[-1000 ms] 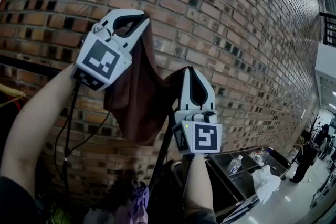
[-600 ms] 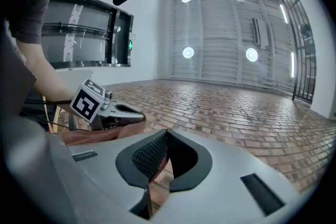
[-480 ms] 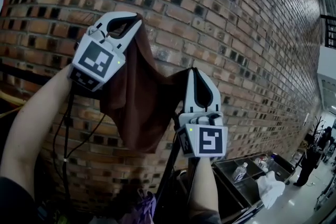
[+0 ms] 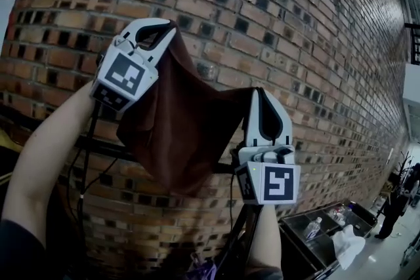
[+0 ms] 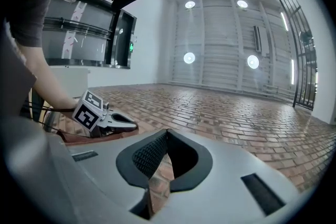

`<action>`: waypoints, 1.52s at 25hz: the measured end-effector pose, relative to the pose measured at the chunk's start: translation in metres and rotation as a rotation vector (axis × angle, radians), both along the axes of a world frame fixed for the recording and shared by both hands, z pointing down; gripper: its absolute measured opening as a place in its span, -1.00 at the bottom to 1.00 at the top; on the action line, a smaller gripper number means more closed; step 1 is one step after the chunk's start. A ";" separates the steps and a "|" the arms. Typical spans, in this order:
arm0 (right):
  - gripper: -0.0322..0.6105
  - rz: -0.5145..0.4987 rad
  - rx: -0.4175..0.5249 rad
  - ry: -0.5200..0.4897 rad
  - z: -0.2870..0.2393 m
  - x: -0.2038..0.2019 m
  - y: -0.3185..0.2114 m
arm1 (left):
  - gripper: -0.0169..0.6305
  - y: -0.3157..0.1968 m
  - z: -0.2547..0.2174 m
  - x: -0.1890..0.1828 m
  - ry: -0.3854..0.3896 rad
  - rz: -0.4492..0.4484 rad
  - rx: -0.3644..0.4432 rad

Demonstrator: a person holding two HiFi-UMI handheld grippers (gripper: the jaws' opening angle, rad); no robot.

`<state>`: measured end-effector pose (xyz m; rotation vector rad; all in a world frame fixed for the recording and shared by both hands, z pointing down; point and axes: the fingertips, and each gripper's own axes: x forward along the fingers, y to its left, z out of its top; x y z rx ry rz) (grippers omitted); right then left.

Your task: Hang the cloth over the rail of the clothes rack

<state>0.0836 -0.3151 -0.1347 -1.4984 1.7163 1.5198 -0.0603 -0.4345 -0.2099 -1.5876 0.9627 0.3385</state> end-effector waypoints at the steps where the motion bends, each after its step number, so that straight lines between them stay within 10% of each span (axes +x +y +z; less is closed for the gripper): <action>1: -0.80 0.005 0.010 0.004 -0.005 -0.004 -0.002 | -0.88 -0.006 -0.004 -0.006 0.001 -0.009 0.003; 18: -0.80 -0.030 0.022 0.023 -0.032 0.013 -0.061 | -0.88 -0.055 -0.025 -0.016 0.018 0.011 0.033; 23: -0.80 -0.005 -0.036 0.085 -0.015 -0.002 -0.070 | -0.88 -0.068 0.016 -0.018 -0.128 0.020 -0.105; 30: -0.80 -0.099 -0.117 0.051 0.002 -0.014 -0.067 | -0.88 -0.071 0.064 -0.060 -0.177 0.305 -0.565; 38: -0.80 -0.023 -0.060 0.169 0.011 -0.063 -0.051 | -0.88 -0.040 0.086 -0.114 -0.314 0.218 -0.599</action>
